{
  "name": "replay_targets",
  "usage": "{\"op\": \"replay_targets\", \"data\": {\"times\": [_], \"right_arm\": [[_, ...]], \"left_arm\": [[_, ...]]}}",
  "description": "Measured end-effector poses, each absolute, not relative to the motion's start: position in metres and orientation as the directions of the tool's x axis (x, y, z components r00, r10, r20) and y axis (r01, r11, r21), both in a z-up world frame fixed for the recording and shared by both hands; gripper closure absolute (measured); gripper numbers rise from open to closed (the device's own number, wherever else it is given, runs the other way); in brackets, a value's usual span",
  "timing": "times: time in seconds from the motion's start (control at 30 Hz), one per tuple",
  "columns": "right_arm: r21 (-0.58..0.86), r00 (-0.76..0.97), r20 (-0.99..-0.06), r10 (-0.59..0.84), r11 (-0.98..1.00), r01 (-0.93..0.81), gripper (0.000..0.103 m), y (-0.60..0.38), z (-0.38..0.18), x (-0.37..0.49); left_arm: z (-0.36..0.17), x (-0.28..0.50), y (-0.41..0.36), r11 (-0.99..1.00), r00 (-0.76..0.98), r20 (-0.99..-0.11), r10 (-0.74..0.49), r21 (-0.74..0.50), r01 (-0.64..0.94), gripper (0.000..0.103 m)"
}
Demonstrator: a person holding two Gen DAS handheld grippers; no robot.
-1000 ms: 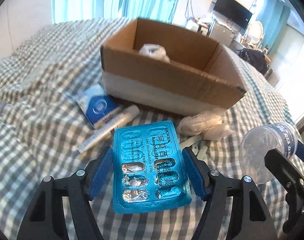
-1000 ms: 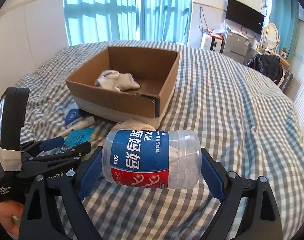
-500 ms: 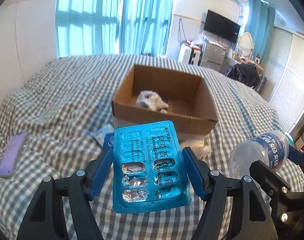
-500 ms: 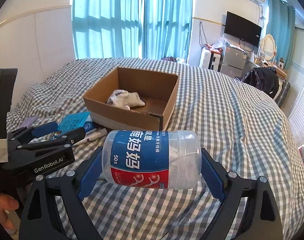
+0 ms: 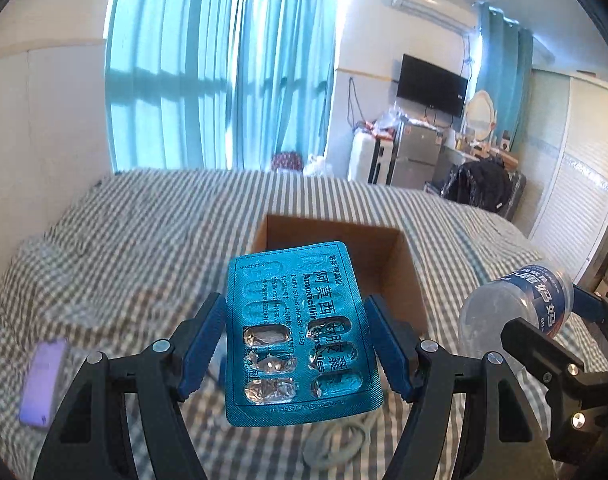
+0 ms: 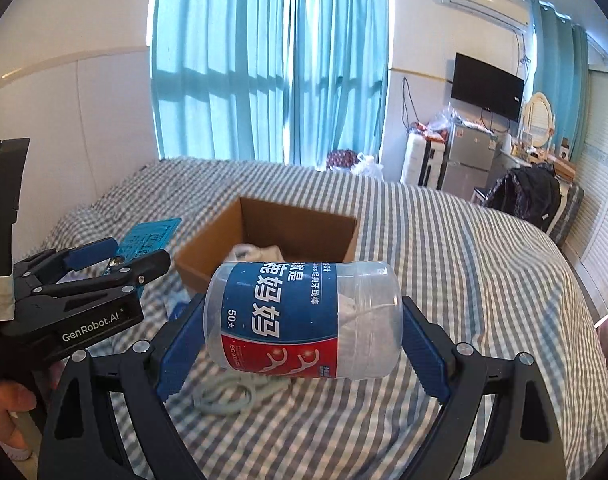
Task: Organize objects
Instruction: 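Carry the bottle and blister pack over the box and release both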
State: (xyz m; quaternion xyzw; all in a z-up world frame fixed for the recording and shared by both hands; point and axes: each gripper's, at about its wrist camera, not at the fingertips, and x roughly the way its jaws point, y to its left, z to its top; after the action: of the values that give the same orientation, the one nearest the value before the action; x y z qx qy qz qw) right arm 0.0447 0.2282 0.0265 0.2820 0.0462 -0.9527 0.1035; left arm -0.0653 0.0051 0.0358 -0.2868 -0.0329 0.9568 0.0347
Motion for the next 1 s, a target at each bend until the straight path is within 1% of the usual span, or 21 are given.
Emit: {"op": "replay_targets", "data": {"times": [0.2, 0.43, 0.73, 0.83, 1.0], "right_arm": [[-0.02, -0.836, -0.512, -0.195, -0.971, 0.239, 0.013, 0.225, 0.045, 0.007], [0.011, -0.839, -0.503, -0.207, -0.972, 0.233, 0.013, 0.223, 0.05, -0.053], [0.021, -0.828, -0.521, -0.209, -0.972, 0.232, 0.013, 0.207, 0.03, -0.132], [0.034, -0.815, -0.539, -0.214, -0.972, 0.233, 0.013, 0.204, 0.016, -0.151], [0.052, -0.791, -0.574, -0.211, -0.974, 0.222, 0.013, 0.205, -0.009, -0.177]], "left_arm": [[0.048, -0.103, 0.003, -0.997, -0.851, -0.519, 0.079, -0.062, -0.054, 0.03], [0.048, -0.153, 0.003, -0.998, -0.861, -0.504, 0.067, -0.034, -0.057, 0.03], [0.006, -0.214, 0.015, -0.996, -0.825, -0.56, 0.071, -0.003, -0.084, 0.03], [-0.012, -0.227, 0.02, -0.995, -0.811, -0.581, 0.074, 0.01, -0.097, 0.03], [-0.032, -0.241, 0.026, -0.992, -0.789, -0.605, 0.107, -0.007, -0.129, 0.03]]}}
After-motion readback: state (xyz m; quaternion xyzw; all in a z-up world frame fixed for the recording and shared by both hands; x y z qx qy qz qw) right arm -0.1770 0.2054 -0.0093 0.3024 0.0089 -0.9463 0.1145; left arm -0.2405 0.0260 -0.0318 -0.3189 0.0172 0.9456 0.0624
